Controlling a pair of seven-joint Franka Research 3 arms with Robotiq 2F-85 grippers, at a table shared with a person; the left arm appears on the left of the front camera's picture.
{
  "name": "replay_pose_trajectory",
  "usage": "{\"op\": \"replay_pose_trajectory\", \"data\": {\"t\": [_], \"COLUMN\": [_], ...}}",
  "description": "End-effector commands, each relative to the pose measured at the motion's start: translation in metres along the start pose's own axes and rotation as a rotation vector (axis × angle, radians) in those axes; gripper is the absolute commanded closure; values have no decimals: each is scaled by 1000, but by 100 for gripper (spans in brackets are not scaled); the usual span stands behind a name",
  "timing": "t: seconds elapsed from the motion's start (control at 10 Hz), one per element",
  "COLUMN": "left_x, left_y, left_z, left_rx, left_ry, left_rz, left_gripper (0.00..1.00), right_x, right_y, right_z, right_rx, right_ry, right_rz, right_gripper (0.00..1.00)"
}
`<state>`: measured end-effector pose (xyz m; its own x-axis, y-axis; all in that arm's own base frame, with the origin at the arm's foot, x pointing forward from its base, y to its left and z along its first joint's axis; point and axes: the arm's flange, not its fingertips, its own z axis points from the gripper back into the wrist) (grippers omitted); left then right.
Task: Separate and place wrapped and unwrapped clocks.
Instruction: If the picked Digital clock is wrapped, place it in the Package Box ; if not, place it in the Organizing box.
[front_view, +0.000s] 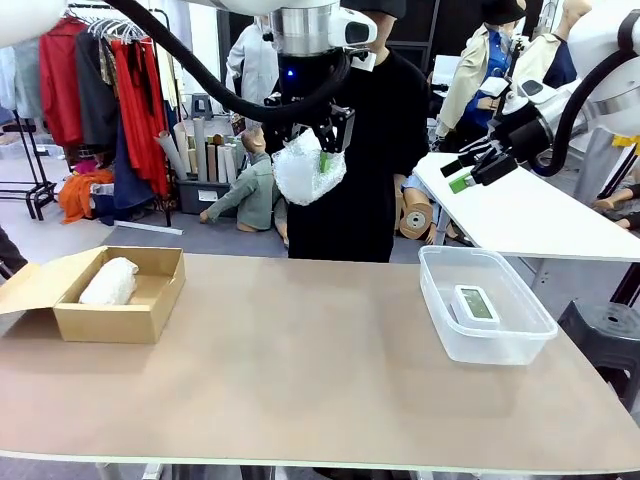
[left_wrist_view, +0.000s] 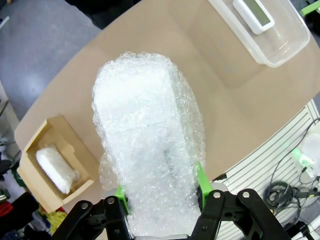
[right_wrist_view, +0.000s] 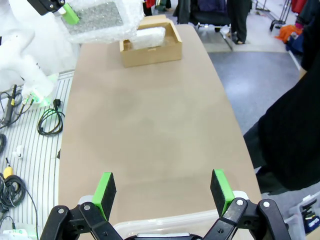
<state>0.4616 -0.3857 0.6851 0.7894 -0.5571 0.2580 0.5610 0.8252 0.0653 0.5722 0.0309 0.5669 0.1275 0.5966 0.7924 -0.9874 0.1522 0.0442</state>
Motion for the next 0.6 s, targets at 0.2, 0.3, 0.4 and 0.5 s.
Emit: {"op": "replay_pose_trajectory", "data": {"t": [0.2,0.3,0.4,0.5], "left_x": [-1,-1,-1,-1], "left_y": [2,2,2,2], "left_z": [4,4,4,4], "left_rx": [3,3,3,3], "left_ry": [-6,-6,-6,-6], "left_rz": [8,8,8,8], "left_gripper": [100,100,100,100], "right_x": [1,1,1,1], "right_y": [1,1,1,1], "right_z": [1,1,1,1], "right_rx": [-1,-1,-1,-1], "right_ry": [-1,-1,-1,-1], "right_rz": [1,1,1,1], "right_gripper": [0,0,0,0]}}
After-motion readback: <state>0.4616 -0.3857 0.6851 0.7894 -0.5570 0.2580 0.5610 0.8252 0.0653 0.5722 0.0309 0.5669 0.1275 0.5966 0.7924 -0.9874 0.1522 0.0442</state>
